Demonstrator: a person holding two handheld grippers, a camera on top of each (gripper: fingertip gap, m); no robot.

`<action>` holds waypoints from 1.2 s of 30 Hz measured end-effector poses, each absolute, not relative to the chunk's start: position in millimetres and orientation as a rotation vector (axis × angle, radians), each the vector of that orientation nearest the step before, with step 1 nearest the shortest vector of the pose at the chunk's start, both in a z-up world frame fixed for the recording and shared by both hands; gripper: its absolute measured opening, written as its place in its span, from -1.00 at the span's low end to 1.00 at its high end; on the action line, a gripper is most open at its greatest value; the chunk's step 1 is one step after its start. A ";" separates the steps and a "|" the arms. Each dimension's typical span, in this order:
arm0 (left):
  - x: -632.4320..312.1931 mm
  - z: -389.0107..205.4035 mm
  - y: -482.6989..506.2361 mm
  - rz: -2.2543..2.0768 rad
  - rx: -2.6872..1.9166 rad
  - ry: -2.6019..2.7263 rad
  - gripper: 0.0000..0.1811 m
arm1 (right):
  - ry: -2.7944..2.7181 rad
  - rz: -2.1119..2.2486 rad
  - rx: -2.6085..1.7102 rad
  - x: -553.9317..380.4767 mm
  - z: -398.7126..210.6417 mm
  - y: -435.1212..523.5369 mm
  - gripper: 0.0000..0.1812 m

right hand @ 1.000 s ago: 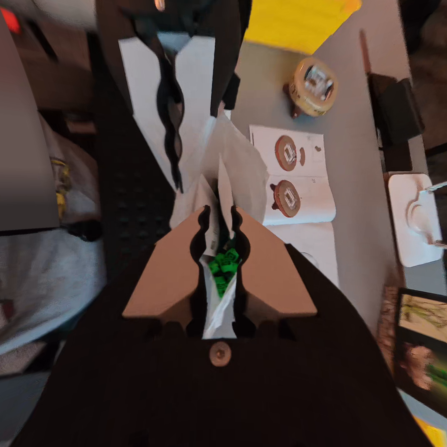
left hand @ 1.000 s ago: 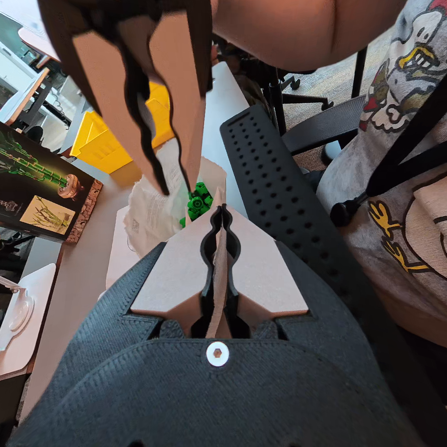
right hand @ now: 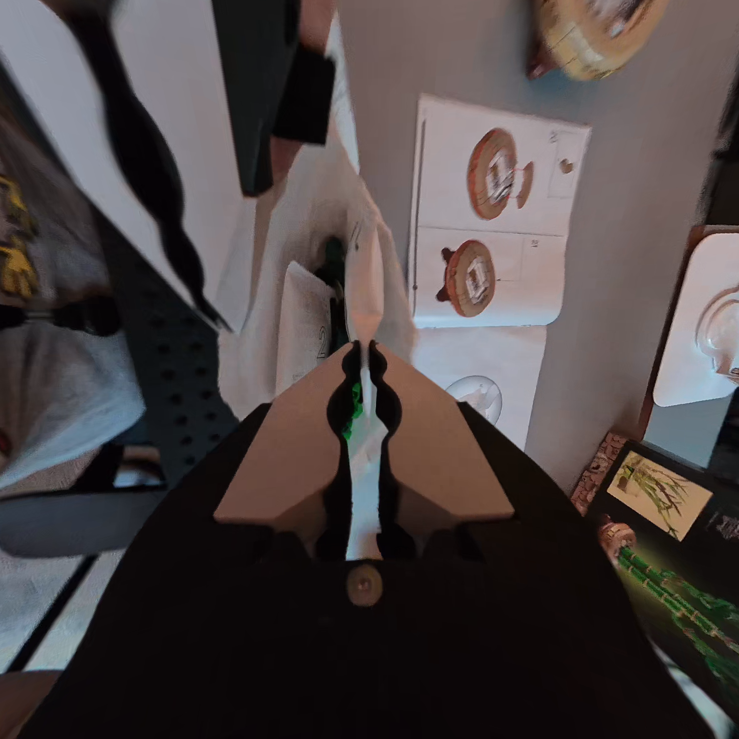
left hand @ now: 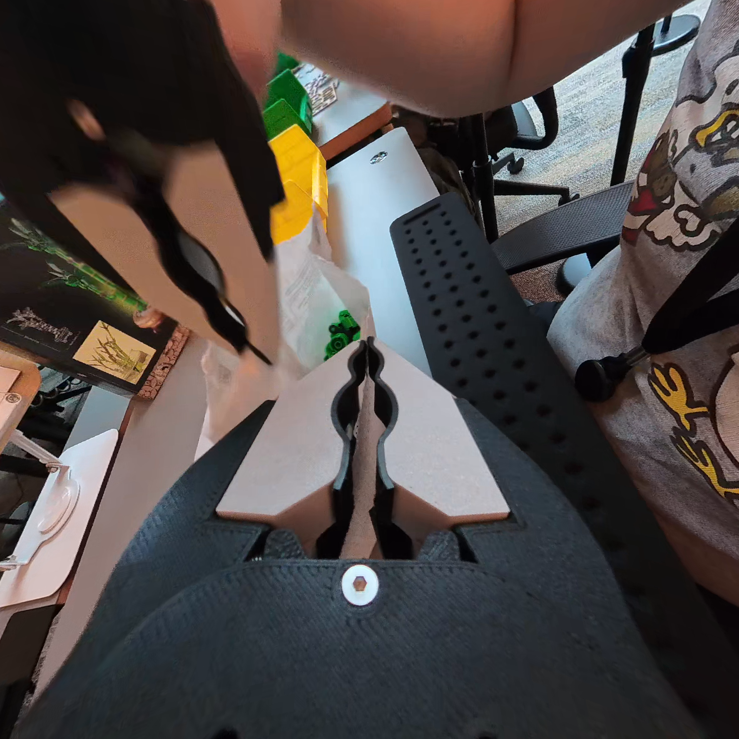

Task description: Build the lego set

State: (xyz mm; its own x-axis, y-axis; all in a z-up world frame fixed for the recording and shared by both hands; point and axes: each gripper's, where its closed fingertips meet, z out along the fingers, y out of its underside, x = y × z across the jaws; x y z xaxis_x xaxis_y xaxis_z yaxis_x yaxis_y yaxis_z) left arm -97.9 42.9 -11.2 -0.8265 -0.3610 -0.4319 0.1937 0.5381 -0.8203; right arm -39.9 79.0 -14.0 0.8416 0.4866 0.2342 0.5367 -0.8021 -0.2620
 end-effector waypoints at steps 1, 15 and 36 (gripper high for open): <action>-97.2 -11.4 43.2 -1.270 -0.136 2.208 -1.00 | -0.721 -0.192 -2.649 -39.5 6.7 77.7 -0.99; -91.6 -11.6 43.7 -1.276 -0.156 2.205 -1.00 | -0.137 -0.711 -2.200 115.0 25.7 -51.5 -1.00; -90.6 -20.3 33.3 -1.258 -0.127 2.226 -1.00 | -0.218 0.101 -1.906 -39.0 77.5 -33.5 -0.89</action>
State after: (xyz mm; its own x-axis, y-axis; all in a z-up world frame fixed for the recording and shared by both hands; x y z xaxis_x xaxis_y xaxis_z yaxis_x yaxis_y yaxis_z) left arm -90.6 33.3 -20.3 -0.8310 -0.3491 -0.4331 0.1911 0.5521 -0.8116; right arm -39.0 -33.5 77.5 0.9790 0.2008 0.0365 0.1019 -0.3261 -0.9398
